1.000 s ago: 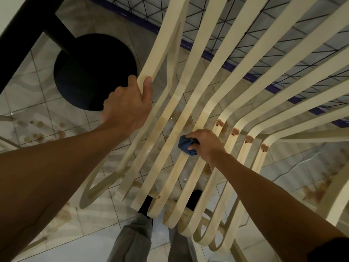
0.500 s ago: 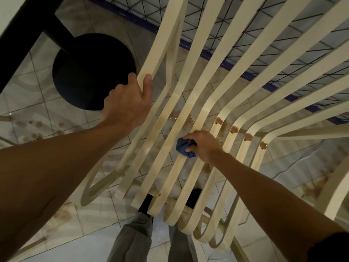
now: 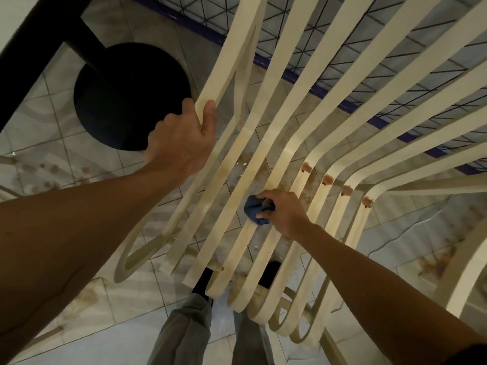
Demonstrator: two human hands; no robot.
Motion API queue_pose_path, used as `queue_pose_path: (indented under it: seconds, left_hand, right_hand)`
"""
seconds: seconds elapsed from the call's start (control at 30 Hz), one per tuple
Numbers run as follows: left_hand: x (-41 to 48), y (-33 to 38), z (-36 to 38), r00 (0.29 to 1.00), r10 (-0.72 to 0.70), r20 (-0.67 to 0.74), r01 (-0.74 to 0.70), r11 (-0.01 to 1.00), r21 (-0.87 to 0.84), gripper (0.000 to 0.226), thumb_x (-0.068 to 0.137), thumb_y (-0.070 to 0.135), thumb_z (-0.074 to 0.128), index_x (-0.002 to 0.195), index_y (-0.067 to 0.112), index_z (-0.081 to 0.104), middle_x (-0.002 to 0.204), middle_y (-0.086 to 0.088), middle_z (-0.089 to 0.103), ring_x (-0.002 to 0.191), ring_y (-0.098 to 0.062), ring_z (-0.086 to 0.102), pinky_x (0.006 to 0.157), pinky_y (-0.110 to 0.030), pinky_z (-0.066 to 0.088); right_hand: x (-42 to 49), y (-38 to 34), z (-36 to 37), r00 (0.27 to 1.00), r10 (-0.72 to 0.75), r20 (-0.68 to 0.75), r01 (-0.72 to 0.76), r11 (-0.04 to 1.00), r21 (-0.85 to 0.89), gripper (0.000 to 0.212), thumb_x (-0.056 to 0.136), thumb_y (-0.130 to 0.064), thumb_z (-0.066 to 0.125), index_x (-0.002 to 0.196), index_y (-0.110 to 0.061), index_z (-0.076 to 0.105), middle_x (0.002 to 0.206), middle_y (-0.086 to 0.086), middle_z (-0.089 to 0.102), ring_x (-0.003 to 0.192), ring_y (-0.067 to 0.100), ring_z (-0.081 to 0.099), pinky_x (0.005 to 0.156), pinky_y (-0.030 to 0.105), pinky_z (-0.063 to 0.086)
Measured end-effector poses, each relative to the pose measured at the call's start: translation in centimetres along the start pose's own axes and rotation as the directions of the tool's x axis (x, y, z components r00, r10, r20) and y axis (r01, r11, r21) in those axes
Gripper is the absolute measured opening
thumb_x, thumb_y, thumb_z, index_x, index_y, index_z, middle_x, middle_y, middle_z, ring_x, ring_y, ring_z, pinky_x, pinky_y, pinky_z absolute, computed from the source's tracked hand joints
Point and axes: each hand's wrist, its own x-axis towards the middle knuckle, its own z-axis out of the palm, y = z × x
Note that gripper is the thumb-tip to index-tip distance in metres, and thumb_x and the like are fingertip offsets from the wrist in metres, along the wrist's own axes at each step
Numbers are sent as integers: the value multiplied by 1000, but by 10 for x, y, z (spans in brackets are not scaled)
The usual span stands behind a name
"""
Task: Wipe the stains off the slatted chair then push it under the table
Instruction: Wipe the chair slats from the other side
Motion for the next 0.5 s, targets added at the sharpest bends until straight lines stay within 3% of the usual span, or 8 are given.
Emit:
queue_pose_path:
  seconds: [0.13,0.37,0.5]
  left_hand:
    - [0,0,-1,1000,7,6,-7,1000,-9,55,101,57,20,115,11,46,89,-6,54,77,-29,62,68,-44,56]
    - [0,0,-1,1000,14,-15,-14,1000,6,56,101,57,19,113,10,47,87,-7,53,75,-29,62,67,-45,56]
    - [-1,0,0,1000,20,-20,-20,1000,2,54,101,56,21,113,9,47,85,-4,51,70,-24,57,63,-37,52]
  right_hand:
    - [5,5,-6,999,-46,22,47,997,-67,39,84,-7,70,121,-12,66,110,7,65,102,23,59,87,28,45]
    - [5,-5,1,986,33,-166,-38,999,-25,36,83,-5,69,119,-14,68,108,8,66,100,22,59,79,21,39]
    - [-4,-9,12,999,-22,-32,19,995,-99,31,84,-4,68,115,-10,68,103,8,65,93,19,58,73,20,36]
